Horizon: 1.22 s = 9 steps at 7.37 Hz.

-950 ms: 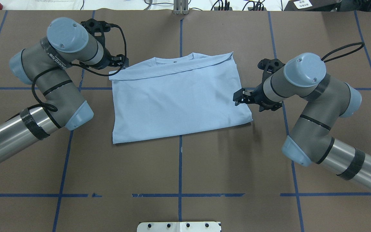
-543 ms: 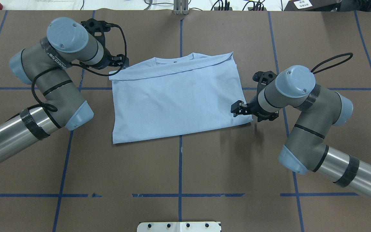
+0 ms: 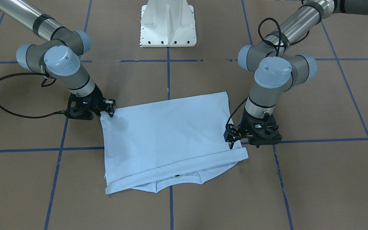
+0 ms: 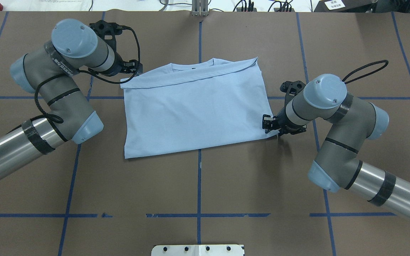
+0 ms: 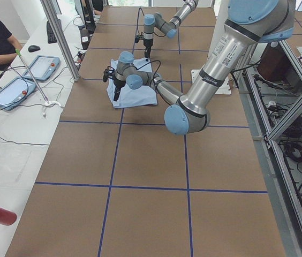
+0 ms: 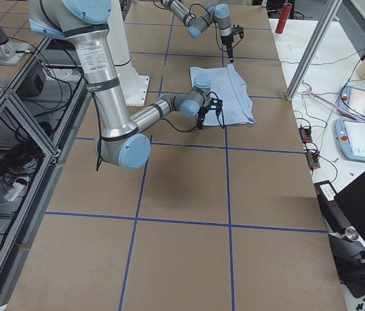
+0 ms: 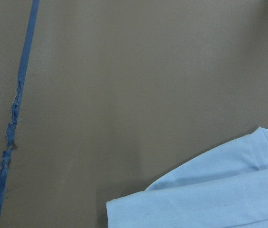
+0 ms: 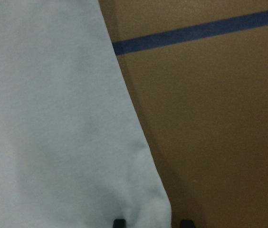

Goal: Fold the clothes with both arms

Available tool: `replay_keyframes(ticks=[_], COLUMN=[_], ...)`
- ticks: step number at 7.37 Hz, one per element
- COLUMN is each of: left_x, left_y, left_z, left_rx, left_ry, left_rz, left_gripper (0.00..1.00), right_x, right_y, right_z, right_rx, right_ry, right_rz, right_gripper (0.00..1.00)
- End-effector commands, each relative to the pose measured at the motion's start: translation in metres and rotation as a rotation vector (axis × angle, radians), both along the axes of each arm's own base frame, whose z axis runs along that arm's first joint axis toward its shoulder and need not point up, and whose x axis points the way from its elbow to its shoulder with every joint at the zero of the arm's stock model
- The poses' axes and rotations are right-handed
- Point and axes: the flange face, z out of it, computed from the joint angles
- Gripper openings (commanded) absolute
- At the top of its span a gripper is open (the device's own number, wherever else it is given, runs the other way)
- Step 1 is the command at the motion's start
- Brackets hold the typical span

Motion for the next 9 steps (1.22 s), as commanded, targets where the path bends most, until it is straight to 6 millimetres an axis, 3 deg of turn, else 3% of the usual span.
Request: replay_keyframes(ticks=[1,3,4,7,8,9], left_x=[-0.001,-0.001,-0.001,0.001,0.004,0.013], left_y=[0.001,0.001,0.001,0.004,0.007,0.014], left_z=[-0.003,-0.004,-0.004,0.000,0.003,0.004], left_rx=[0.005,0.005,0.005,0.002,-0.001,-0.025], left_ry=[0.004,0.005,0.005,0.002,-0.001,0.010], left_rz=[0.000,0.000,0.000,0.002,0.009,0.002], left_gripper=[0.98,0.98,0.98,0.98,0.98,0.98], right_x=[0.003,0.012,0.034,0.094,0.101,0.086], right_y=[0.001,0.008,0.032,0.184,0.230,0.277], right_z=[-0.002,-0.004,-0.005,0.005,-0.001,0.002], right_rx=[0.004,0.001,0.012,0.004,-0.009,-0.066], right_ry=[-0.007,-0.025,-0.042,-0.047,-0.051,-0.032], right_rz=[0.000,-0.012,-0.024,-0.200,-0.280,-0.350], right_gripper=[0.00,0.00,0.00,0.00,0.00,0.00])
